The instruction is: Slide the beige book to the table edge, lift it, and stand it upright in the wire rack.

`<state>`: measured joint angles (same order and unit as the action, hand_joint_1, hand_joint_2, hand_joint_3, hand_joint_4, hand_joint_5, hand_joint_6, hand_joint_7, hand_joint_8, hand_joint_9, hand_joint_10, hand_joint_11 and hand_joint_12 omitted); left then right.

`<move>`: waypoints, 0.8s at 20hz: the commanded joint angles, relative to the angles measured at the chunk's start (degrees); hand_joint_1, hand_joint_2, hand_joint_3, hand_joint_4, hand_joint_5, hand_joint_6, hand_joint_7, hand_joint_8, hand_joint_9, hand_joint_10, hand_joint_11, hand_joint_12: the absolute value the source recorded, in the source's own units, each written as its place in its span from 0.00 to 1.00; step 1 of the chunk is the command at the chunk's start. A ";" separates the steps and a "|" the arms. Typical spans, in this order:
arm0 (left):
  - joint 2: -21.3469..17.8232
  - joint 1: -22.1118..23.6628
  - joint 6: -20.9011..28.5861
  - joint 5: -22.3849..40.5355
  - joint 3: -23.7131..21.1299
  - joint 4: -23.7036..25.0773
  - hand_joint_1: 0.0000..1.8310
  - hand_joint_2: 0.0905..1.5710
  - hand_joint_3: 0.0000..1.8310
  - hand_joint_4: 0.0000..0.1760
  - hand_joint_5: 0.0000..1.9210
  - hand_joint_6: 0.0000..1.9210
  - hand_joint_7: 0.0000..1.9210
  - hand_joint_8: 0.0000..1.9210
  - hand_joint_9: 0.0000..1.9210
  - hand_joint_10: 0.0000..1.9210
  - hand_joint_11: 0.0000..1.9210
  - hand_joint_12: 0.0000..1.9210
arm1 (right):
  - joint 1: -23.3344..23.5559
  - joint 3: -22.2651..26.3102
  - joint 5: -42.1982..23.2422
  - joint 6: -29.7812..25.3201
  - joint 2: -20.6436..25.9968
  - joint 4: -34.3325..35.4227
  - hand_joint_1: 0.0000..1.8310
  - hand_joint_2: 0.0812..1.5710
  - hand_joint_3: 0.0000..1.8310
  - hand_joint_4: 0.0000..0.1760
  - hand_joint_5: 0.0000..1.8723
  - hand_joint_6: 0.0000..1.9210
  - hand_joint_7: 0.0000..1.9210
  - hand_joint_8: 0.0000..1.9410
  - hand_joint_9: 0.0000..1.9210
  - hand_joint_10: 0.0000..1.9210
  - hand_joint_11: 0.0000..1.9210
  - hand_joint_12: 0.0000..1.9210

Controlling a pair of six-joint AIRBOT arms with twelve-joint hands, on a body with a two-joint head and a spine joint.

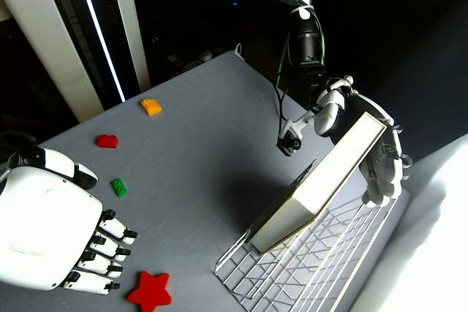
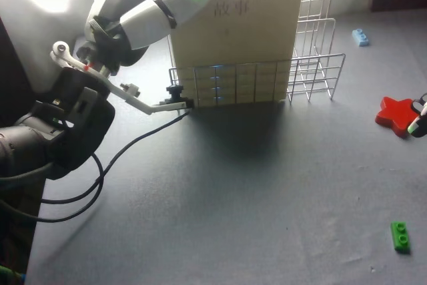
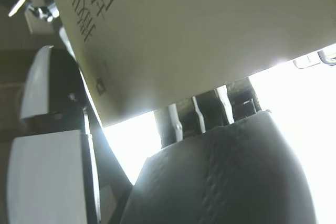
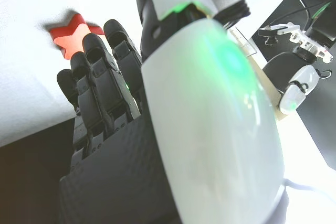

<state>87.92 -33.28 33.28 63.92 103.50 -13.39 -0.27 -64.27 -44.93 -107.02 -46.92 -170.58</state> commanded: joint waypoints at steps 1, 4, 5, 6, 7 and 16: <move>-1.35 -0.18 0.92 7.13 -0.43 -0.94 0.43 0.59 0.00 0.00 0.17 0.00 0.12 0.00 0.12 0.00 0.00 0.36 | 0.18 -0.14 2.92 -0.05 0.39 -1.99 0.17 0.74 0.00 0.00 0.18 0.00 0.18 0.00 0.17 0.00 0.00 0.46; -3.99 -0.79 0.20 6.71 -2.74 -0.93 0.40 0.58 0.00 0.01 0.12 0.00 0.07 0.00 0.06 0.00 0.00 0.26 | -0.06 -0.11 2.92 -0.06 0.39 -1.99 0.16 0.74 0.00 0.00 0.18 0.00 0.18 0.00 0.17 0.00 0.00 0.46; -4.66 -0.89 -0.06 6.59 -3.24 -0.93 0.40 0.58 0.00 0.01 0.12 0.00 0.07 0.00 0.06 0.00 0.00 0.26 | -0.17 -0.11 2.92 -0.06 0.39 -1.99 0.16 0.74 0.00 0.00 0.18 0.00 0.18 0.00 0.17 0.00 0.00 0.46; -8.38 -1.85 -0.65 5.89 -5.71 -0.93 0.40 0.57 0.00 0.20 0.10 0.00 0.05 0.00 0.05 0.00 0.00 0.25 | -0.28 -0.11 2.92 -0.06 0.41 -1.99 0.17 0.74 0.00 0.00 0.19 0.00 0.18 0.00 0.18 0.00 0.00 0.48; -9.54 -2.25 -1.08 5.53 -6.43 -0.93 0.40 0.57 0.00 0.20 0.10 0.00 0.05 0.00 0.05 0.00 0.00 0.25 | -0.31 -0.11 2.92 -0.06 0.41 -1.99 0.17 0.74 0.00 0.00 0.19 0.00 0.18 0.00 0.18 0.00 0.00 0.48; -25.23 -11.08 -12.24 -0.39 -16.79 -0.89 0.38 0.59 0.00 0.19 0.07 0.00 0.05 0.00 0.04 0.00 0.00 0.22 | -0.78 -0.08 2.87 -0.06 0.47 -1.99 0.15 0.74 0.00 0.00 0.19 0.00 0.18 0.00 0.17 0.00 0.00 0.49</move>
<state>62.89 -44.73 20.51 56.69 86.19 -12.62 -1.08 -64.27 -44.88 -106.94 -46.87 -170.58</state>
